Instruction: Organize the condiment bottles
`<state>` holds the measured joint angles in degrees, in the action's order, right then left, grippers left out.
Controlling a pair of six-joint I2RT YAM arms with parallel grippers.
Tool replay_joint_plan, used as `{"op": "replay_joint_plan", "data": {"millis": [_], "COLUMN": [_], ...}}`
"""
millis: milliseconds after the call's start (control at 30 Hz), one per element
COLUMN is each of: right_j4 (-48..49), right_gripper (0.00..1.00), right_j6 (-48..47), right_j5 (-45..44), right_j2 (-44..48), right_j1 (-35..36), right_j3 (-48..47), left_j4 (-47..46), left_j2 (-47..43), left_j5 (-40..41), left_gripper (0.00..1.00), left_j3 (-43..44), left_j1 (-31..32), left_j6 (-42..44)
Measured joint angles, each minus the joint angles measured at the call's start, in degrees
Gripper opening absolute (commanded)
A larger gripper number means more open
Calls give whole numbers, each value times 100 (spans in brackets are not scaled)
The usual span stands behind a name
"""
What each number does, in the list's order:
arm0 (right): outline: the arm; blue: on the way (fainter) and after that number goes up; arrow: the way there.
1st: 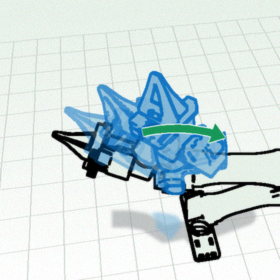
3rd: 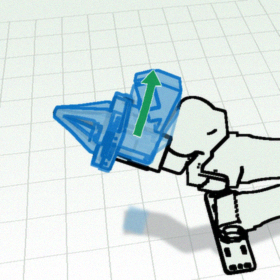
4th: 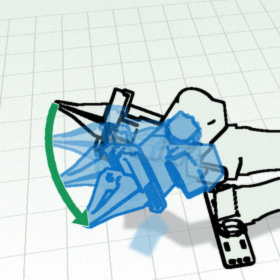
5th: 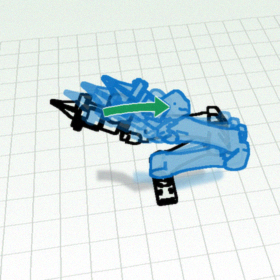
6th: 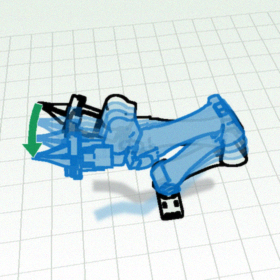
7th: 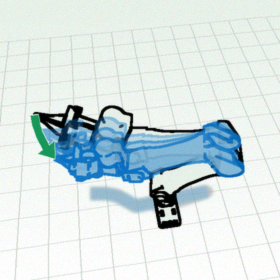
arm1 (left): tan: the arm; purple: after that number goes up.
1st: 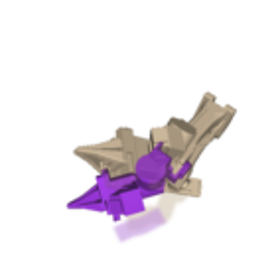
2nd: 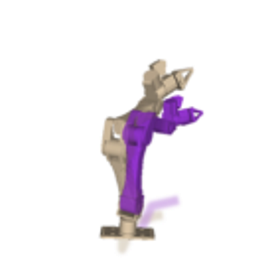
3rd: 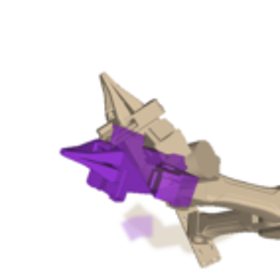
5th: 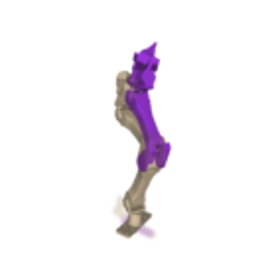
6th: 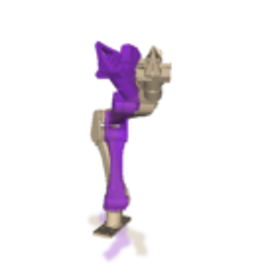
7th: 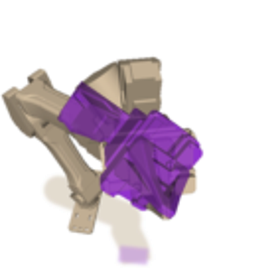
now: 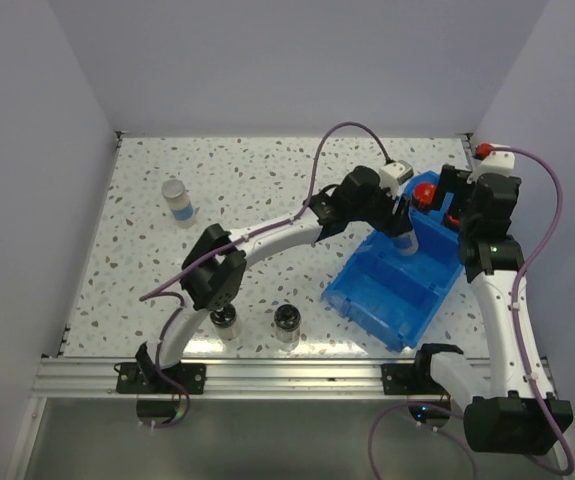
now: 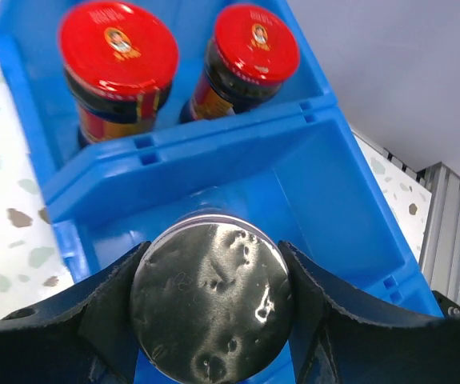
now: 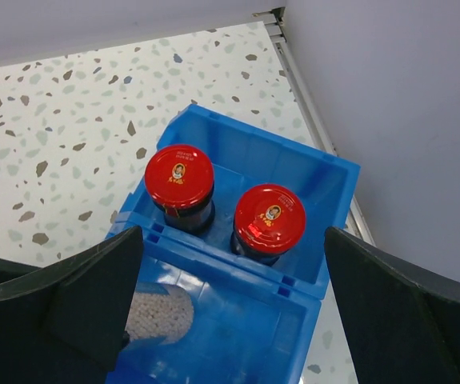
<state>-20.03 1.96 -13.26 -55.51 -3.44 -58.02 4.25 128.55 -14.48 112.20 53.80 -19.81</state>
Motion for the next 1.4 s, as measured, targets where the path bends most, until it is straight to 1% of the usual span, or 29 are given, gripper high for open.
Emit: {"op": "replay_joint_plan", "data": {"millis": [267, 467, 567, 667, 867, 1033, 1067, 1200, 1233, 1400], "right_j4": [42, 87, 111, 120, 26, 0, -4, -9, -11, -101], "right_gripper": [99, 99, 98, 99, 99, 99, 99, 99, 99, 99], "right_j6": [72, 74, 66, 66, 39, 9, 7, 0, 0, -52], "right_j5": [-208, -282, -380, -426, -538, -573, -575, -595, -599, -636], "right_j2": [11, 22, 42, 42, 44, 44, 44, 44, 44, 39], "right_j1": [0, -37, -70, -81, -107, -114, -114, -114, -114, -114], "right_j3": [0, 0, 0, 0, 17, 20, 20, 22, 22, 52], "left_j4": [22, 153, 251, 367, 463, 470, 470, 470, 461, 236], "left_j2": [505, 603, 691, 793, 975, 1021, 1021, 1021, 1021, 1021], "left_j5": [127, 546, 844, 1147, 1578, 1690, 1694, 1735, 1738, 1757], "left_gripper": [1, 11, 14, 20, 27, 34, 37, 43, 46, 55], "left_j3": [415, 699, 861, 1043, 1244, 1283, 1283, 1283, 1270, 1064], "left_j1": [413, 697, 752, 785, 852, 870, 872, 885, 885, 905], "left_j6": [-35, 52, 192, 376, 638, 697, 697, 691, 691, 688]}}
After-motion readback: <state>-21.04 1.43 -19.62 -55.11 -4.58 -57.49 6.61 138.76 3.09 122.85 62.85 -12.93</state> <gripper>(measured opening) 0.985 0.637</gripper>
